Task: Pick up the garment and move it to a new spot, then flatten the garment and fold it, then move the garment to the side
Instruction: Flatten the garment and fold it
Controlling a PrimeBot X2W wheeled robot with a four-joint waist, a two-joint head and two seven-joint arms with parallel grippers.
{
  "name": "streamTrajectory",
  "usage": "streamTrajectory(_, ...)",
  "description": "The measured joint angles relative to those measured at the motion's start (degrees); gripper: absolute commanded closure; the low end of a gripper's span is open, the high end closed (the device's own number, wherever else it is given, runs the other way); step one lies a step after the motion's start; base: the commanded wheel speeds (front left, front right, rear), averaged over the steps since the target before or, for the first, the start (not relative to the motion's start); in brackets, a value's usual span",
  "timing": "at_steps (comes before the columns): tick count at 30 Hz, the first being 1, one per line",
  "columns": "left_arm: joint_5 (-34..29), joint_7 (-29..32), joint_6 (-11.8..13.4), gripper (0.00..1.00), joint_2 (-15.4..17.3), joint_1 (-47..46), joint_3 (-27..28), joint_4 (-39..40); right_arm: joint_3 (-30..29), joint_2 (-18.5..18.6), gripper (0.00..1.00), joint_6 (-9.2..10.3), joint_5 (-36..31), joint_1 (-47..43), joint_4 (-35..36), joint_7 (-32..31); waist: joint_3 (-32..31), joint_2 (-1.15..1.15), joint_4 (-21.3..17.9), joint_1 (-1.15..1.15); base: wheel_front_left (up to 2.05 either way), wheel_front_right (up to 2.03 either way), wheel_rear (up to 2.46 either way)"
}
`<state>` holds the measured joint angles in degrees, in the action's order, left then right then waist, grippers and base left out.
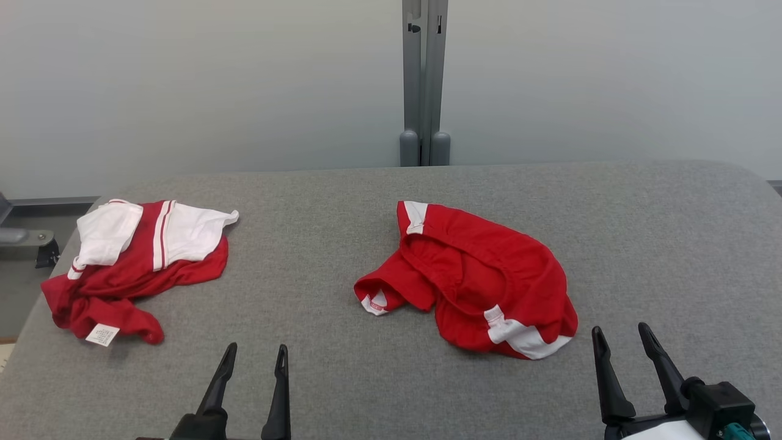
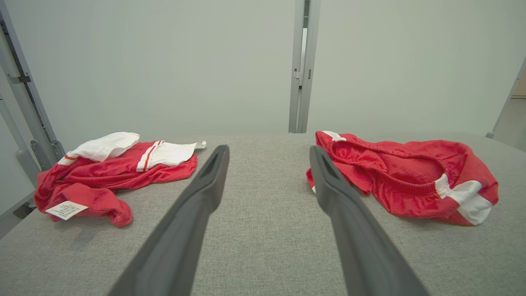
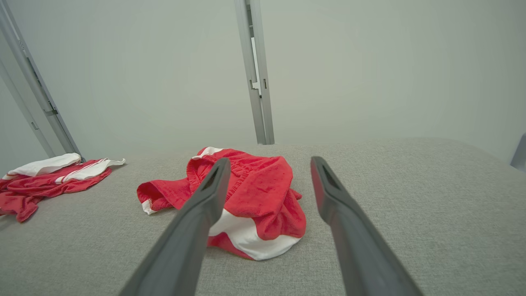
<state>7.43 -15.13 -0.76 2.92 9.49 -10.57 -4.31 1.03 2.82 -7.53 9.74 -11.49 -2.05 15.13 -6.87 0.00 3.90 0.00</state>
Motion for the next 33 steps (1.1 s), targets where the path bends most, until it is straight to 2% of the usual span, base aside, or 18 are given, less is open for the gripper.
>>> streamTrajectory(25, -1.05, 0.00, 0.23, 0.00, -0.02, -0.44, -1.45, -0.83, 0.00, 0.00, 0.00, 0.00, -0.15, 0.00, 0.04, 0.00, 0.05, 0.00, -0.51, 0.00, 0.00, 0.00, 0.00)
streamTrajectory(27, -1.12, 0.00, -1.00, 0.00, -0.01, -0.67, -2.07, -1.53, 0.15, 0.00, 0.00, 0.00, -0.24, 0.01, 0.11, 0.00, 0.34, 0.00, -0.64, 0.00, 0.00, 0.00, 0.00)
streamTrajectory(30, -1.20, 0.01, -4.80, 0.00, 0.35, -3.81, -4.25, -6.17, 0.87, 0.00, 0.00, 0.00, -0.44, 0.09, 0.12, 0.00, 1.53, 0.00, -0.90, 0.00, 0.00, 0.00, 0.00)
streamTrajectory(33, -0.86, -0.01, -5.98, 0.00, 0.87, -8.27, -6.87, -10.98, 1.22, -0.01, 0.00, 0.00, -0.82, 0.48, 0.00, 0.00, 2.77, 0.00, -1.16, 0.00, 0.00, 0.00, 0.00)
